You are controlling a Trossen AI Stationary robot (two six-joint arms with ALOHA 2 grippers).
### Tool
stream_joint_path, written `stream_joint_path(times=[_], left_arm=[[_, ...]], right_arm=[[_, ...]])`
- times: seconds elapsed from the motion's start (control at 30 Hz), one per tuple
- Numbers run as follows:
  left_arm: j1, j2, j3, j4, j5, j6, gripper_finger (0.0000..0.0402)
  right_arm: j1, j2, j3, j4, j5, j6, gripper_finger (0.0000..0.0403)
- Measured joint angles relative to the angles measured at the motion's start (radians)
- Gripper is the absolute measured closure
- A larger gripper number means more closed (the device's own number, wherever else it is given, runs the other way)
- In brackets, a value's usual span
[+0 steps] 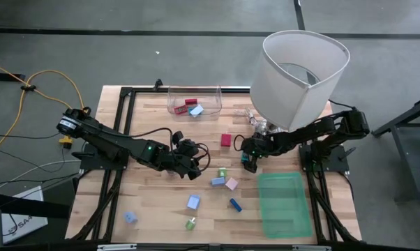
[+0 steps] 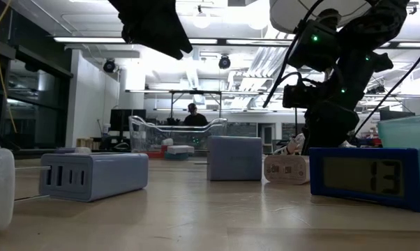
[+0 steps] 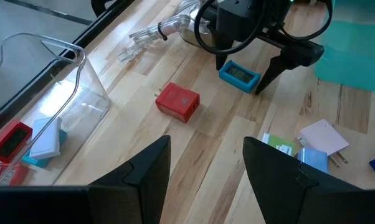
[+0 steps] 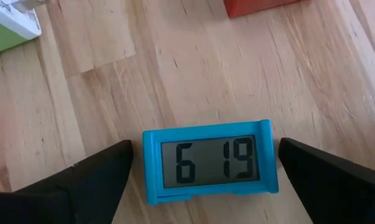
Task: Pick & Place Office items
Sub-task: Put the light blue digital clock into the transparent bin
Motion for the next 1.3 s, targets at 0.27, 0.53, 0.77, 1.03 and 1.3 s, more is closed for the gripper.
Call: stream_joint_path(times=[0.27, 0.53, 0.77, 1.03, 1.3], left_arm=[[0.0, 0.0, 0.0, 0.0, 0.0, 0.0, 0.0209], [0.0, 0.0, 0.0, 0.001, 0.001, 0.0, 0.0209], [0.0, 0.0, 0.0, 0.006, 0.001, 0.0, 0.0209], [0.0, 0.0, 0.0, 0.006, 0.001, 0.0, 0.0209], [0.0, 0.0, -0.001, 0.006, 0.001, 0.0, 0.0209]], right_arm=[[0.002, -0.014, 0.0, -0.022, 0.01, -0.024, 0.0008], [0.001, -0.075, -0.006, -0.075, -0.017, -0.026, 0.0008], [0.001, -0.076, -0.006, -0.069, -0.017, -0.025, 0.0008], [0.001, -0.077, -0.005, -0.02, 0.01, -0.031, 0.0008], [0.001, -0.078, -0.004, -0.039, 0.01, -0.026, 0.0009]])
